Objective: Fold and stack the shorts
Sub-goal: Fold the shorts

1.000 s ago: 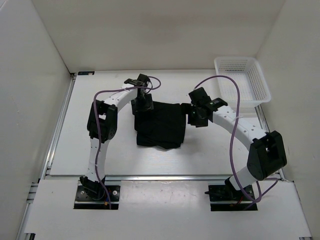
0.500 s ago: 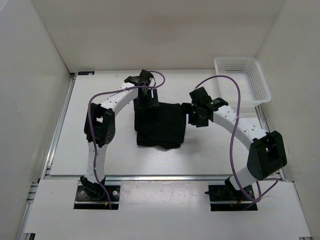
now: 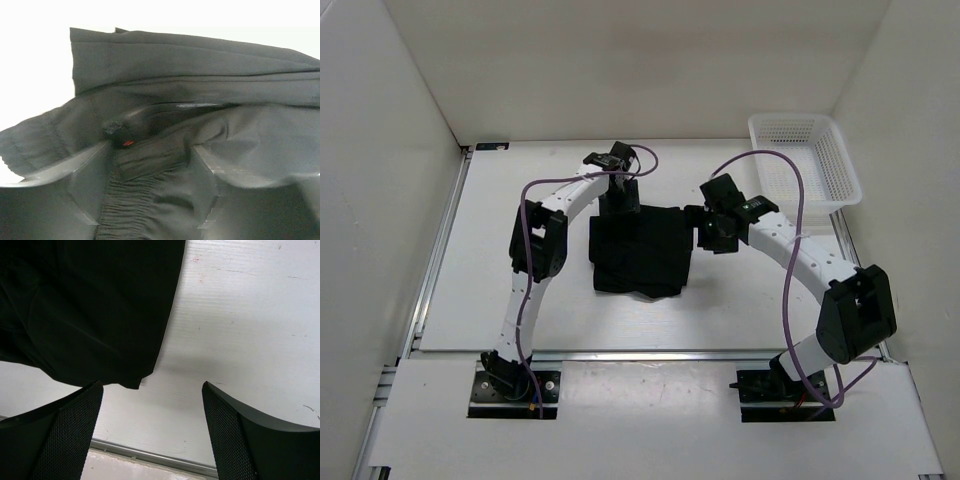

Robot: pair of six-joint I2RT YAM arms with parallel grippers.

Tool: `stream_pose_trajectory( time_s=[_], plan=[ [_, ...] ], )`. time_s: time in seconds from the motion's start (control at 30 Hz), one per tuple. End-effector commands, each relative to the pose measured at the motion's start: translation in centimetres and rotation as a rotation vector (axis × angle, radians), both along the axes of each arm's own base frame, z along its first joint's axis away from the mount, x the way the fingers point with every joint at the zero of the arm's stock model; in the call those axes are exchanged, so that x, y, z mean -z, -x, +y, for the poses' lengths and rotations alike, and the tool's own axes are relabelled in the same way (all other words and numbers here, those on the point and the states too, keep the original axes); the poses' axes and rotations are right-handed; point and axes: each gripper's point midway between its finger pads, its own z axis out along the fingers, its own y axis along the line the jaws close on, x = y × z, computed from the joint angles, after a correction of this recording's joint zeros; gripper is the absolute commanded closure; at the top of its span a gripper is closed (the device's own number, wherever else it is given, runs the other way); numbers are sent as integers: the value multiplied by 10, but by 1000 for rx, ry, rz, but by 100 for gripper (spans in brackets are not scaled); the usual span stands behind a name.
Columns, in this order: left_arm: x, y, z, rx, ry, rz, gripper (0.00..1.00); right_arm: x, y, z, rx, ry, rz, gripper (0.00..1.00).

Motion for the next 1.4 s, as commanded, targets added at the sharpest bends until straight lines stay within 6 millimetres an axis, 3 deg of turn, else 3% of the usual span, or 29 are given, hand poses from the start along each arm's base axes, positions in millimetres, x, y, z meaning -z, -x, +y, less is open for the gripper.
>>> stream_pose_trajectory(
  time_s=[0.0,0.07,0.1,0.13,0.17,0.3,0.37,0.5,0.67,0.73,0.77,0.8,0.9,1.03,1.07,1.1,1.13,1.17,1.27,1.3,1.33,1.37],
  plan=[
    [-33,-12,1,-5,0,-71,33,-13,1,-6,9,-2,-33,16],
    [-37,-15,2,0,-7,-87,49,-13,0,-7,13,5,-37,16],
    [-41,-13,3,0,-7,-87,62,-13,0,-7,13,5,-37,16],
    [-45,-11,7,-5,-21,-89,84,-13,0,-7,13,5,-37,16],
    [-56,-11,8,-9,-22,-105,90,-13,0,-7,13,5,-37,16],
    [-92,-2,24,-30,-34,-138,90,-13,0,-7,13,5,-37,16],
    [-105,4,41,-55,-36,-137,90,-13,0,-7,13,5,-37,16],
    [-99,17,61,-69,-38,-57,90,-10,2,-8,13,10,-29,16],
    [-83,15,80,-100,-54,-16,89,-9,4,-10,13,10,-28,16],
    [-65,10,81,-104,-55,12,67,-9,5,-10,13,10,-28,16],
    [-66,4,79,-105,-49,0,32,-12,5,-10,13,6,-36,16],
    [-56,0,83,-115,-60,25,20,-12,5,-10,13,6,-36,14],
    [-64,-4,88,-116,-93,19,11,-17,6,-13,20,10,-49,13],
    [-107,-1,107,-184,-102,-75,11,-16,7,-16,26,19,-54,15],
    [-131,3,110,-191,-87,-130,11,-17,8,-14,19,9,-48,17],
    [-138,7,111,-203,-75,-146,14,-13,9,-12,12,4,-33,20],
    [-131,18,115,-202,-86,-123,17,-11,6,-6,2,-14,-31,24],
    [-146,22,109,-201,-26,-165,25,-14,7,7,-33,-48,-28,33],
    [-120,50,96,-160,16,-97,39,-9,7,38,-107,-71,-15,51],
    [-109,49,93,-165,32,-94,53,-14,5,50,-132,-87,-21,54],
    [-86,62,95,-160,19,-36,59,-5,11,68,-179,-89,6,54],
    [-77,66,94,-155,26,-18,66,-3,9,78,-196,-93,2,55]
  ],
)
